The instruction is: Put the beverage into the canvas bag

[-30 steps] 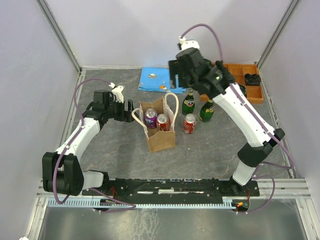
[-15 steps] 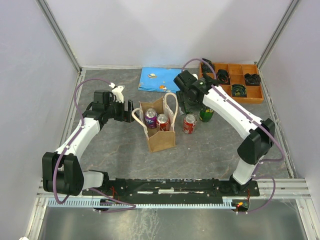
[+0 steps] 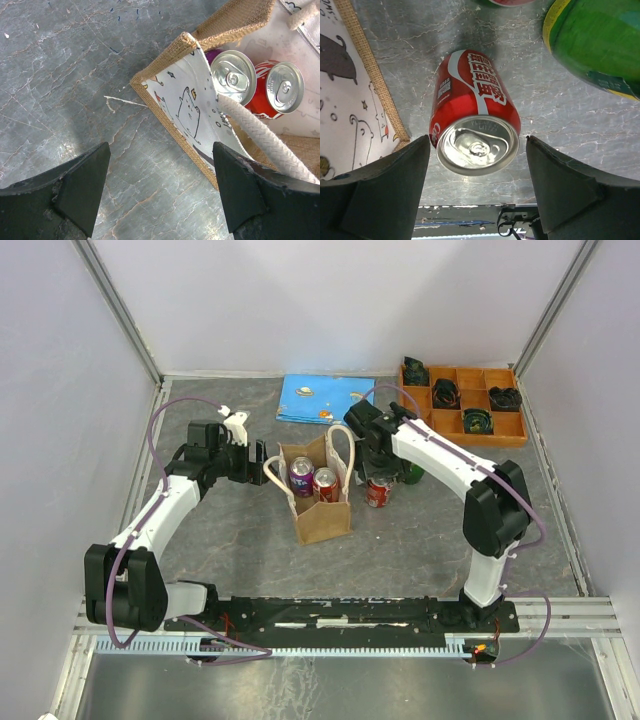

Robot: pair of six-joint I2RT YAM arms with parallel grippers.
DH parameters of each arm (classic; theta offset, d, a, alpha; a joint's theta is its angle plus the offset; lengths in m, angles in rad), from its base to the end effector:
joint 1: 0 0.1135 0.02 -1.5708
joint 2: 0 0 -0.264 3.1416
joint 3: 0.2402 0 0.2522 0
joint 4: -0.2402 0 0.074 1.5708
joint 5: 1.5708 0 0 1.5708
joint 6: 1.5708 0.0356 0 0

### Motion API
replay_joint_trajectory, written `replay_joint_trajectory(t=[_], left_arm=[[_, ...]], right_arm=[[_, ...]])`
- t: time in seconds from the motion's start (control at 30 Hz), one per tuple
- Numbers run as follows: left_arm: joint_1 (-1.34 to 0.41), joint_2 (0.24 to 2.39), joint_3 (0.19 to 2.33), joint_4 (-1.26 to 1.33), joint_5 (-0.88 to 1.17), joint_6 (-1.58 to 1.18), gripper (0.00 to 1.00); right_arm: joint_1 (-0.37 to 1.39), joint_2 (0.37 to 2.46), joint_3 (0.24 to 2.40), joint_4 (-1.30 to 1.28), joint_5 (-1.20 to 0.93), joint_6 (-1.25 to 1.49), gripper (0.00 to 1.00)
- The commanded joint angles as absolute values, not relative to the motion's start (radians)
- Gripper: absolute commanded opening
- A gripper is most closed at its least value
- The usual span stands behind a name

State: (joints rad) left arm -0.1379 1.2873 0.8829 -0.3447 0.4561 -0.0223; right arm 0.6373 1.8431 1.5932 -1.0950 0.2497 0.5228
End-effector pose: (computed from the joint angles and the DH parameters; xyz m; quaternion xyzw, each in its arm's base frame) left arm 0.2678 -0.0530 0.2536 0.1417 0.8863 -0.2377 0.3712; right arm 0.3006 0.2116 0.2596 -0.0424 0.9851 -0.0422 0.1614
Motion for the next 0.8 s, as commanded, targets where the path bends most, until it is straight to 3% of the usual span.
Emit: replay_joint_trajectory(t=[0.0, 0.13, 0.2, 0.37, 0.53, 0.6, 0.77], left_arm=[[-0.144, 1.270, 0.890, -0.341, 0.486, 0.034, 0.90], [-0.143, 1.270, 0.891, -0.341, 0.487, 0.034, 0.90], [-0.143, 1.270, 0.891, -0.341, 0.488, 0.034, 0.90], [-0.143, 1.272, 0.896, -0.343, 0.489, 0.034, 0.90], [-0.143, 1.271, 0.897, -0.343, 0.488, 0.035, 0.90], [-0.143, 1.272, 0.895, -0.345, 0.489, 0.035, 0.90], [-0.144, 1.269, 0.888, -0.345, 0.490, 0.035, 0.90]], right_arm=[[0.624, 1.850, 1.565, -1.039, 0.223, 0.536, 0.85], [0.620, 1.856, 1.546, -1.031, 0.221, 0.538, 0.82], [0.620, 1.855, 1.540, -1.030, 0.219, 0.539, 0.75], [0.618, 1.845, 1.536, -1.024, 0.214, 0.538, 0.49], [0.617, 1.823, 1.542, -1.040, 0.196, 0.543, 0.11], [0.619, 1.796, 1.561, -1.059, 0.193, 0.547, 0.01], [0.619, 1.711, 1.656, -1.129, 0.209, 0.552, 0.00]])
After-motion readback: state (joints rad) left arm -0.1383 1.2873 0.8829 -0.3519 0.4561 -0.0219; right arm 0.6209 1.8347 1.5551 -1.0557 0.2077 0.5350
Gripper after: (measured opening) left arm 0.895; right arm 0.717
